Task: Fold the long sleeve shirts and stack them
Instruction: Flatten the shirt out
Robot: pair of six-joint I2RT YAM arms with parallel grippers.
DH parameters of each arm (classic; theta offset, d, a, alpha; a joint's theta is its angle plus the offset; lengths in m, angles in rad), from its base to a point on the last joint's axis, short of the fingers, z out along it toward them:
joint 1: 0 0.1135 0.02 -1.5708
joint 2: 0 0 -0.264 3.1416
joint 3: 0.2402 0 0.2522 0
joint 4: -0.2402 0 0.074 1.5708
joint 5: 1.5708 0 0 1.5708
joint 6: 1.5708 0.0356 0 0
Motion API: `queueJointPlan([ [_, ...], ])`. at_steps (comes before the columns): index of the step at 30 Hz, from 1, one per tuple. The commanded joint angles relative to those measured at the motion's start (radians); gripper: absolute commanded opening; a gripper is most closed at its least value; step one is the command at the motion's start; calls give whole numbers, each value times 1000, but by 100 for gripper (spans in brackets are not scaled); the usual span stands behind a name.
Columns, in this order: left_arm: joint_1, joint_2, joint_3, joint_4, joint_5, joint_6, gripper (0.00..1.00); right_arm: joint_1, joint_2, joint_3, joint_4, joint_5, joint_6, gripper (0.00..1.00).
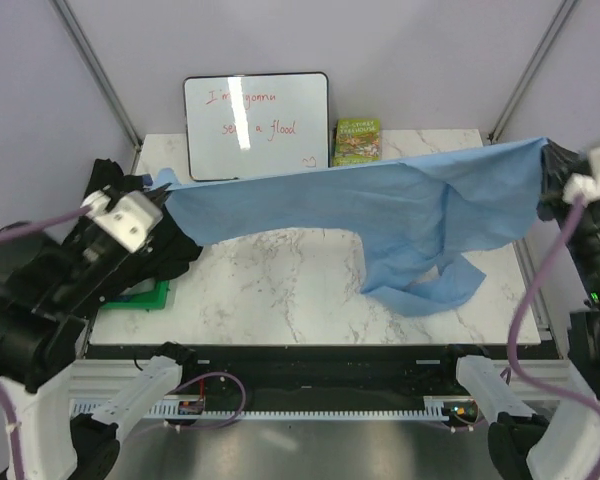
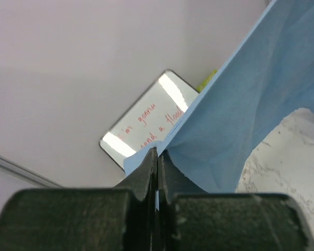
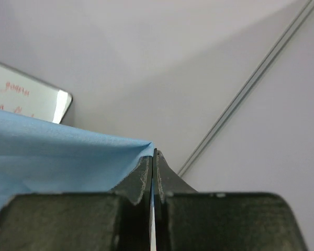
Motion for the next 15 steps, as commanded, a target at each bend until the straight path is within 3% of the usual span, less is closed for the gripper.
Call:
queueJointPlan([
  [1, 9, -71, 133, 18, -18, -56, 2, -8, -93, 135, 142, 203, 18, 0],
  [9, 44, -116, 312, 11, 51, -113, 2, -8, -75, 489, 151, 224, -56, 0],
  [12, 60, -108, 311, 8, 30, -108, 2, -11, -77, 479, 156, 202, -102, 0],
  [15, 61, -55, 288, 11, -94, -110, 2, -14, -89, 358, 154, 155, -122, 0],
])
